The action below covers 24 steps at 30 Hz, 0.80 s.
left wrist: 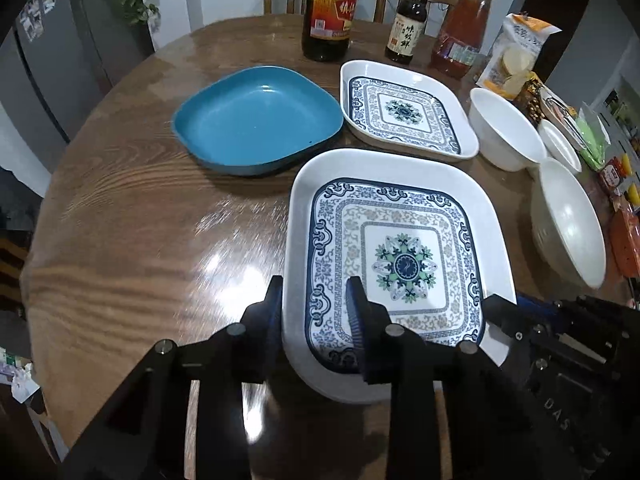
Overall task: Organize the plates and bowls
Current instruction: 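Reach the right gripper to the larger patterned plate and grasp its rim, then lift the patterned plate with the right gripper toward the smaller patterned plate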
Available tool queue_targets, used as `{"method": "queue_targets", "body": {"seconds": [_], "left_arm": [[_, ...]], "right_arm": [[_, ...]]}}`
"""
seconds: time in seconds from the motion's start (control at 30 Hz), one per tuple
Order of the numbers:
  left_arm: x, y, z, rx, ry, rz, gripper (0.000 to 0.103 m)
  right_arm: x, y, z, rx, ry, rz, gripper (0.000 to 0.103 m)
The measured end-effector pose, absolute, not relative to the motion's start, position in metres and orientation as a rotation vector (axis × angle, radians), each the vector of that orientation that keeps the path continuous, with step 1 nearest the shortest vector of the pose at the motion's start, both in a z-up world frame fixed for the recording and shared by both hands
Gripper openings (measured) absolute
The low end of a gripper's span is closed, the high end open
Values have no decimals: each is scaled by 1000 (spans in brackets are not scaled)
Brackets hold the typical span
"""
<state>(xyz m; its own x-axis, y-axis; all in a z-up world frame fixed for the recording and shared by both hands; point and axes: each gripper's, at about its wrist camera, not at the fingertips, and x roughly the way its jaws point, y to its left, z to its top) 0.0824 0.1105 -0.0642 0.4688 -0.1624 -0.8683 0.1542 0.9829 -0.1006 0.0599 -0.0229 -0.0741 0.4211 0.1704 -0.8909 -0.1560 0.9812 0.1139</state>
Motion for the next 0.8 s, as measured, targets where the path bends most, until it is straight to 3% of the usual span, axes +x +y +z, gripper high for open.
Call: {"method": "queue_targets", "body": {"seconds": [0.4, 0.5, 0.57, 0.63, 0.8], "left_arm": [[33, 119, -79, -35, 1131, -154, 30], [31, 123, -82, -85, 1151, -138, 42], [29, 127, -77, -103, 1131, -114, 58], [24, 130, -68, -99, 1094, -85, 66], [20, 141, -53, -141, 1062, -64, 68]], "right_arm": [[22, -25, -90, 34, 1194, 322, 16], [17, -28, -88, 23, 1183, 327, 16], [11, -34, -79, 17, 1151, 322, 16], [10, -45, -71, 38, 1130, 322, 17], [13, -74, -57, 151, 1106, 309, 31]]}}
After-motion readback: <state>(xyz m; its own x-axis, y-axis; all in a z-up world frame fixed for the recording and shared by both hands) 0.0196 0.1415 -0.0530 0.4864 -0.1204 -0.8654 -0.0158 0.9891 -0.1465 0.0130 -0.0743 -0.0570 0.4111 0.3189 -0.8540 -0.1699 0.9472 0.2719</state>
